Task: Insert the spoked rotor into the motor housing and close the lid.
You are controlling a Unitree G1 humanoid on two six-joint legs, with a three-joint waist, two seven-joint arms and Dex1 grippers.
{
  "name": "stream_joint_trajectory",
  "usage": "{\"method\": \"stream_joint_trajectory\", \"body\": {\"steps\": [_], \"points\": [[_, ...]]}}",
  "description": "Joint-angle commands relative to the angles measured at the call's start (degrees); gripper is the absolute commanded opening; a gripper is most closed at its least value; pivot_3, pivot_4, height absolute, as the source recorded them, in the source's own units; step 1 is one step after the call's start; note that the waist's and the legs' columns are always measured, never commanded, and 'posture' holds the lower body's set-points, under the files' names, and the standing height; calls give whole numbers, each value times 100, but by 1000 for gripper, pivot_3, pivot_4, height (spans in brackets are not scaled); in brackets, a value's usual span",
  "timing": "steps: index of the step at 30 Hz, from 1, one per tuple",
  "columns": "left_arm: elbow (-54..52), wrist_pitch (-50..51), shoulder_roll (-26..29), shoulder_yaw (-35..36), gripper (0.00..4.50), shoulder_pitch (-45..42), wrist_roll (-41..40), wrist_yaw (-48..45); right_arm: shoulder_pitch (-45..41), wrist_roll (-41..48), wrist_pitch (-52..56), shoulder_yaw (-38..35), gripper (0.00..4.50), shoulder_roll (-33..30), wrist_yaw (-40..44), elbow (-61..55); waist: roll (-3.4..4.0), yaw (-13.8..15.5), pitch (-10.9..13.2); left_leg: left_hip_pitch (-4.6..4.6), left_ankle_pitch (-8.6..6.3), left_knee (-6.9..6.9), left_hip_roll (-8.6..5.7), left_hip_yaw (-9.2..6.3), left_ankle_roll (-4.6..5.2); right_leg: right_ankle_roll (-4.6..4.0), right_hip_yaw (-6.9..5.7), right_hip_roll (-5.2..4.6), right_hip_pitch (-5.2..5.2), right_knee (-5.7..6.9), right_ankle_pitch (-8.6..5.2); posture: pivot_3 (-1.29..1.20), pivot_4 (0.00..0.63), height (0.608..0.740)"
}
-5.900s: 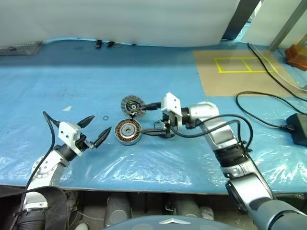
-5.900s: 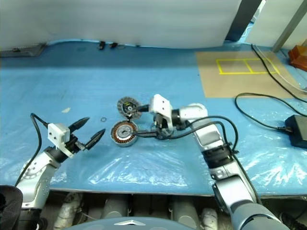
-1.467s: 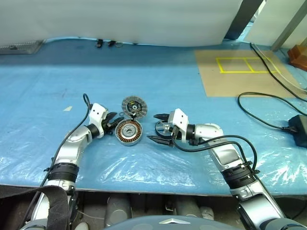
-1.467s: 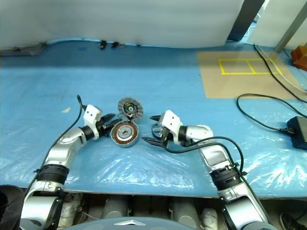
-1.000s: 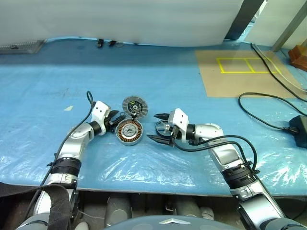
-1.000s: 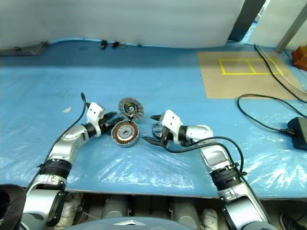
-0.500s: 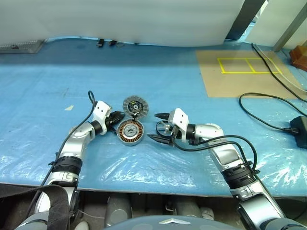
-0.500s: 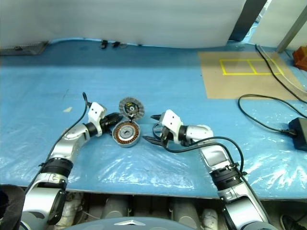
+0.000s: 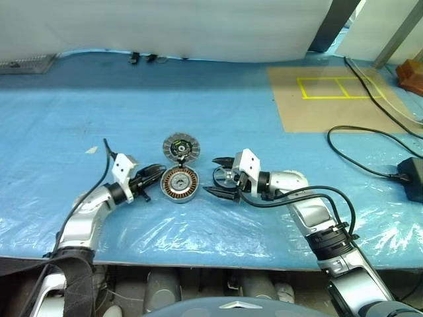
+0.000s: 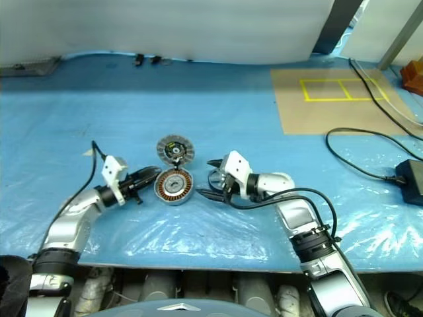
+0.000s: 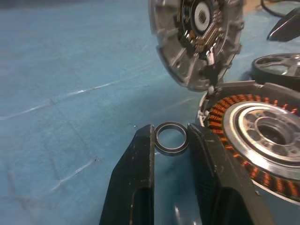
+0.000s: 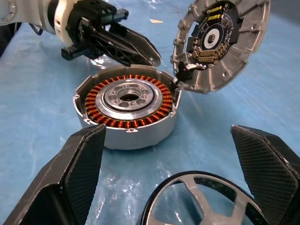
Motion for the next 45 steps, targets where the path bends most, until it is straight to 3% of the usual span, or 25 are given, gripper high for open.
{"method": "stream_joint_trajectory", "body": {"steps": [1,12,20,30,45], "points": [[-654,39,188,289,702,246,-260,-3,-64,231,-7,-90,4500,-51,201,-255,0,15,0,0,0,2,-1,0,0,0,0,-1,1,0,0,0,150,740],[-1719,625,270,48,702,447,-693,-109,-128,242,-266,-47,4500,-84,613,-30,0,3,0,3,0,6,0,0,1,0,0,0,3,4,0,0,150,740],[-1109,265,348,-415,702,358,-151,-401,-139,134,-457,-56,4500,-44,498,150,0,-18,0,5,1,9,0,0,0,0,0,2,3,8,0,0,150,740],[-1058,459,191,-816,702,-111,59,-275,-113,99,-441,-40,4500,-13,362,126,0,3,0,6,2,14,0,-1,0,0,0,0,7,13,1,0,150,740],[-1071,743,444,-1135,702,-356,532,-222,-127,79,-437,-45,4500,-5,317,102,1,-2,0,7,12,19,0,-1,12,-1,0,1,7,19,2,0,150,740]]}}
